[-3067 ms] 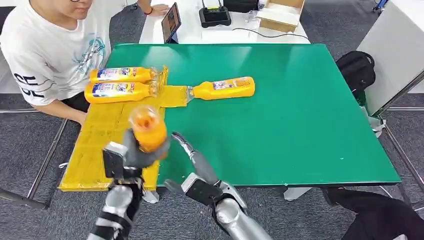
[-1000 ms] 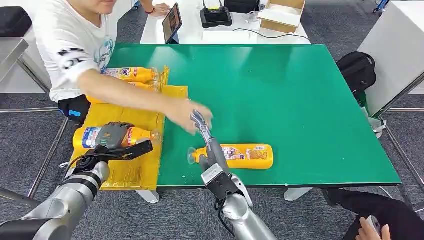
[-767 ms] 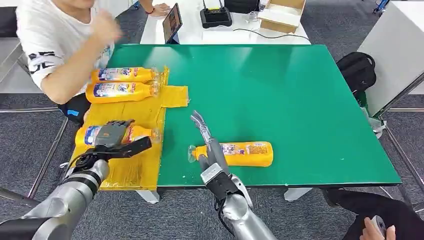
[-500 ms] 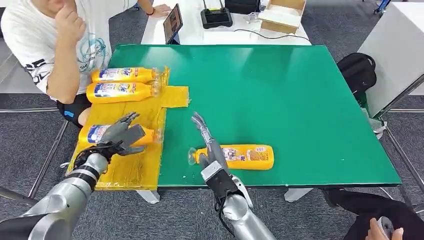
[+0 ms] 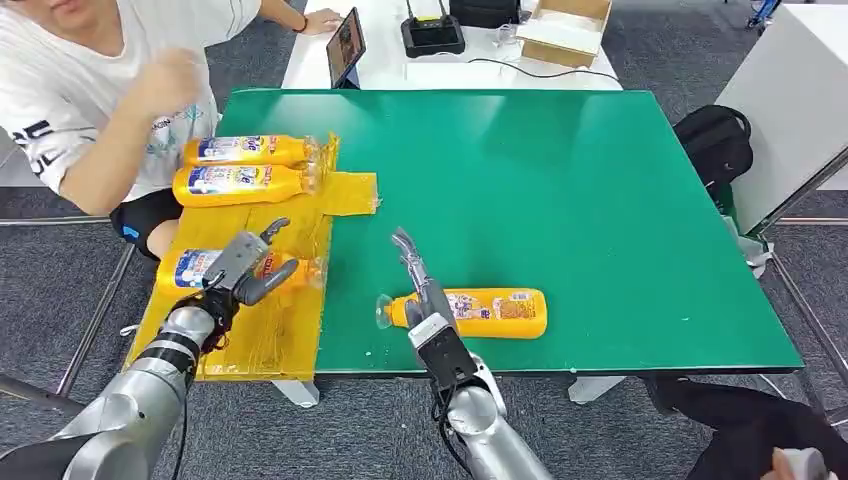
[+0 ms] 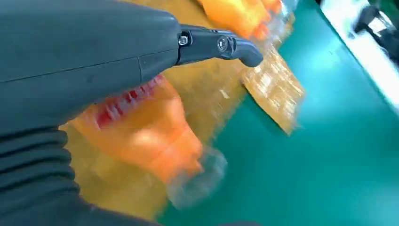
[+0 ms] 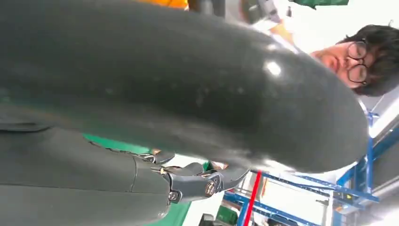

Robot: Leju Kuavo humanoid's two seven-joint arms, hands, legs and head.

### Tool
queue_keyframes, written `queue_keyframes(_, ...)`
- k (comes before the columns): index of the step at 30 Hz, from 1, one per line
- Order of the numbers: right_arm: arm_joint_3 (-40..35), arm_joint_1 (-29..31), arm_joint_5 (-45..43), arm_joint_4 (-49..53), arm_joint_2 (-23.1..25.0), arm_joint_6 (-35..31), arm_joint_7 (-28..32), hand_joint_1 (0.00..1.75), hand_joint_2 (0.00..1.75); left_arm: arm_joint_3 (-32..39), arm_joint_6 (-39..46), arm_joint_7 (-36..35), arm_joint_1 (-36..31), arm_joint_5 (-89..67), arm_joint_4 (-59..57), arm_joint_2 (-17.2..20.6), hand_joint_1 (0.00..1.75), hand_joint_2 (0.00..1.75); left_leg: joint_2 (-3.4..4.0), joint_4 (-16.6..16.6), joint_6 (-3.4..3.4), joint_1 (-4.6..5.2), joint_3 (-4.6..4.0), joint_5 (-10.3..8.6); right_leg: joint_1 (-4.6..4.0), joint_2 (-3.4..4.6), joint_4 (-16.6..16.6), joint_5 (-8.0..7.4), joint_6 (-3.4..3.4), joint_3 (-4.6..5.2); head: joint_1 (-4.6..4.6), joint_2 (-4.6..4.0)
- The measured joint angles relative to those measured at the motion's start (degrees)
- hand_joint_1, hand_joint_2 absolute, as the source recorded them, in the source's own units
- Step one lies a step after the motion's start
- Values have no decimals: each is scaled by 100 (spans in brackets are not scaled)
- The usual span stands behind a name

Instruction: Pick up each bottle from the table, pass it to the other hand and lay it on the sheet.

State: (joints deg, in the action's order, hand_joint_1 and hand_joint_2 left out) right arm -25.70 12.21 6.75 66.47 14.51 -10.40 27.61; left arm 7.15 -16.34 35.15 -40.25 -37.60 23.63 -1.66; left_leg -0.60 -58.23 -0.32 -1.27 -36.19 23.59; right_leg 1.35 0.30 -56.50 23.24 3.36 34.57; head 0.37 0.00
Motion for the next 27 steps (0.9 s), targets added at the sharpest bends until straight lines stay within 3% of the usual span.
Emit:
queue_keyframes(2, 6, 9, 0, -43, 4, 6, 0, 0, 0, 184, -235, 80, 72, 667, 80, -56, 0, 0, 4, 0, 0, 0, 0, 0, 0, 2, 0, 0, 0, 2, 0, 0)
queue_keyframes(6, 11, 6, 256, -90, 2, -28, -68, 0, 0, 472, 730, 242, 361, 1708, 586, -287, 0, 0, 9, 0, 0, 0, -7, 0, 0, 5, 1, -2, 0, 13, -2, 0)
queue_keyframes(8, 11, 7, 289, -94, -2, -31, -72, 0, 0, 522, 819, 242, 423, 1749, 785, -356, 0, 0, 7, 0, 0, 0, -9, 0, 0, 4, 1, -1, 1, 13, 0, 0)
queue_keyframes(9, 11, 7, 289, -96, -2, -31, -72, 0, 0, 546, 840, 240, 443, 1766, 830, -361, 0, 175, 8, 0, 0, 0, -9, 0, -1, 5, 1, -1, 1, 16, -2, 0)
queue_keyframes(10, 11, 7, 291, -103, -2, -31, -72, 0, 0, 559, 849, 236, 478, 1793, 904, -389, 0, 175, 9, 0, 0, 0, -11, 0, -1, 5, 0, -1, 1, 17, -2, 0)
queue_keyframes(11, 13, 9, 291, -109, -4, -31, -74, 0, 175, 564, 858, 227, 510, 1819, 975, -411, 0, 175, 10, 0, 0, 0, -12, 0, -1, 5, 0, -1, 0, 19, 0, 0)
queue_keyframes(15, 15, 9, 476, -118, -11, -90, -125, 0, 175, 566, 1287, 362, 625, 1950, 1223, -481, 0, 175, 9, 0, 0, 0, -18, 1, -1, 6, 0, -1, 0, 26, 0, 0)
queue_keyframes(20, 59, 28, 1181, -96, -171, -461, -354, 0, 175, 465, 2940, 496, 1086, 2171, 2219, -654, 0, 175, 10, -1, 1, 1, -20, 2, 1, 6, 3, -1, 1, 28, -2, 0)
queue_keyframes(27, 308, 38, 2715, 311, -866, -295, -1260, 0, 175, 48, 3055, 395, 2075, 2635, 3307, -870, 0, 175, 10, -1, 5, 6, -25, 6, 4, 6, 7, 0, 2, 28, -2, 0)
